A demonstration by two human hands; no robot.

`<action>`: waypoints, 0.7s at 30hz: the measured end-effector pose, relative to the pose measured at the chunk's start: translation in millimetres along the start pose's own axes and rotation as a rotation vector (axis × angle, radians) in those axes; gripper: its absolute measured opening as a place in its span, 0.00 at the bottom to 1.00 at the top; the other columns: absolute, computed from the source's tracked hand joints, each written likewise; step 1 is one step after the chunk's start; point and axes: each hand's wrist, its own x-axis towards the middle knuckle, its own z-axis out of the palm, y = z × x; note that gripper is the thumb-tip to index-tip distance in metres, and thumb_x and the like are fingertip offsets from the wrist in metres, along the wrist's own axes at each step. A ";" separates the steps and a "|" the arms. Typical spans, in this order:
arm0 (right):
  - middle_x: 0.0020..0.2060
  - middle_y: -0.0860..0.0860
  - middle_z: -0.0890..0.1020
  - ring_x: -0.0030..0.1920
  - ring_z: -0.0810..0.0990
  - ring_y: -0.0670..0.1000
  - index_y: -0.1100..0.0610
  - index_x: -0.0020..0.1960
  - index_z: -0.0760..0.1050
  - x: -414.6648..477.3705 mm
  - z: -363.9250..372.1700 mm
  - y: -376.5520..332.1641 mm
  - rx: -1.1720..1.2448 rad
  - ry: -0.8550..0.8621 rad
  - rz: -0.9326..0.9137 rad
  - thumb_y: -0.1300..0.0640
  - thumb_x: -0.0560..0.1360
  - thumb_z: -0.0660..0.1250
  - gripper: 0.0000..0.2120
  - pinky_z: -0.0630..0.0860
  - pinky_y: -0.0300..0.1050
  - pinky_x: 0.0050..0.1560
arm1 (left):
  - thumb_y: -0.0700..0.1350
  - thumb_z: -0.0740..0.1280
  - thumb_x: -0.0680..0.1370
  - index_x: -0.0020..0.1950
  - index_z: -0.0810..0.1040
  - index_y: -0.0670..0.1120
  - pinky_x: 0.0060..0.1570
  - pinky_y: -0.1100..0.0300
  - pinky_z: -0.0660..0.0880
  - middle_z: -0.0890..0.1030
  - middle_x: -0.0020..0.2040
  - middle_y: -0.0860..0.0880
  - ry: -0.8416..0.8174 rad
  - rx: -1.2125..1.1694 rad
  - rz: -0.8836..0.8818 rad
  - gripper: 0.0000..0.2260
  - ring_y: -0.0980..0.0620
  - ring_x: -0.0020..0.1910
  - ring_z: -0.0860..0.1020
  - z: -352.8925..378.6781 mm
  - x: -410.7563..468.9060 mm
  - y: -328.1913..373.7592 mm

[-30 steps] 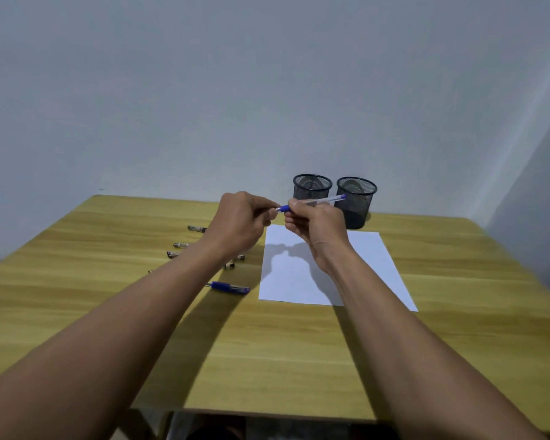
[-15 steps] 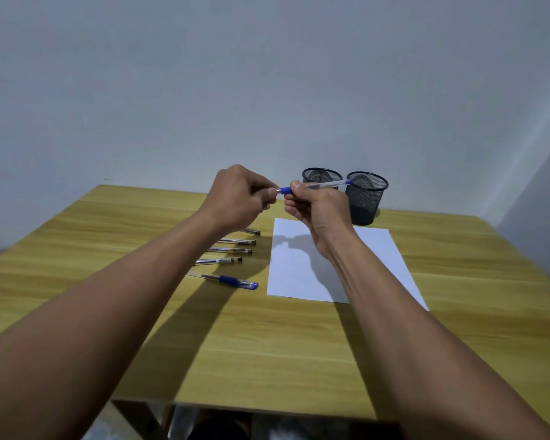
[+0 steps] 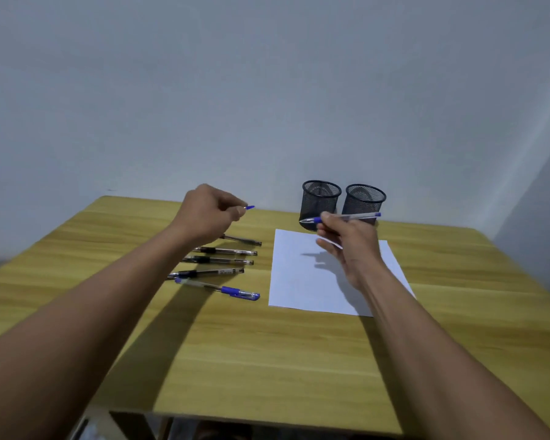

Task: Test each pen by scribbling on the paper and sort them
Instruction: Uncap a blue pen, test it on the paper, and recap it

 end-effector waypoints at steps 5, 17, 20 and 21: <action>0.37 0.54 0.83 0.36 0.82 0.47 0.59 0.46 0.80 11.1 29.2 12.2 -0.144 -0.031 -0.051 0.61 0.78 0.70 0.03 0.82 0.41 0.34 | 0.42 0.71 0.75 0.53 0.86 0.47 0.47 0.65 0.70 0.85 0.46 0.50 -0.020 0.025 0.000 0.08 0.58 0.43 0.79 27.9 22.3 5.8; 0.37 0.55 0.82 0.37 0.78 0.47 0.65 0.52 0.82 29.2 5.1 53.2 -0.291 -0.048 -0.082 0.58 0.82 0.66 0.11 0.75 0.39 0.34 | 0.39 0.77 0.71 0.48 0.85 0.43 0.48 0.61 0.75 0.84 0.45 0.46 -0.138 0.158 -0.042 0.08 0.49 0.45 0.81 100.6 84.3 -6.9; 0.38 0.55 0.84 0.37 0.80 0.45 0.62 0.52 0.83 30.2 -7.2 53.5 -0.318 -0.018 -0.106 0.56 0.82 0.66 0.10 0.78 0.39 0.36 | 0.39 0.77 0.70 0.41 0.84 0.45 0.44 0.59 0.76 0.84 0.40 0.48 -0.137 0.198 -0.029 0.03 0.49 0.43 0.81 117.9 89.6 -3.1; 0.38 0.54 0.84 0.37 0.80 0.45 0.62 0.52 0.83 30.9 -10.8 53.7 -0.312 -0.011 -0.108 0.56 0.82 0.67 0.10 0.78 0.39 0.36 | 0.40 0.77 0.70 0.39 0.85 0.46 0.44 0.58 0.77 0.84 0.40 0.48 -0.145 0.204 -0.026 0.03 0.49 0.43 0.81 123.8 91.0 -2.6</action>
